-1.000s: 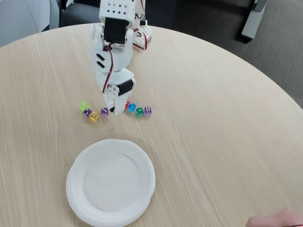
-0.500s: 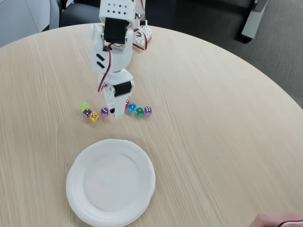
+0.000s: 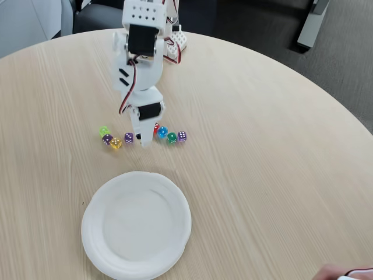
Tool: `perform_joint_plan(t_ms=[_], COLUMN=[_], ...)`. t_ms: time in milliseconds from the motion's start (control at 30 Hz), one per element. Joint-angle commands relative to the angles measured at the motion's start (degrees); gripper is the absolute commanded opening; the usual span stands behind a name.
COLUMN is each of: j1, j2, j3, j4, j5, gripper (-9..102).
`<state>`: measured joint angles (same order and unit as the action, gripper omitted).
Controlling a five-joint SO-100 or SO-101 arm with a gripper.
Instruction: Pick a purple dice and put it in the plate.
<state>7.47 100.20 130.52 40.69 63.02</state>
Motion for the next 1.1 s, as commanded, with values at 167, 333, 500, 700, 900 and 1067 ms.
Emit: perform_joint_plan(t_ms=[167,333,500,700,900,1067], j1=[0.4,0.4,4.0,10.5,13.8,13.9], j2=[-4.4,-4.5,-4.3,-4.4,-4.4,-4.3], j3=[-1.4,-1.4,-1.4,-1.4,-1.4,-1.4], j4=[-0.3,0.0,0.1,-0.1,-0.3,-0.3], j5=[1.5,1.6,1.6,-1.2,-2.0,-1.8], gripper=[10,10,10,10,10,10])
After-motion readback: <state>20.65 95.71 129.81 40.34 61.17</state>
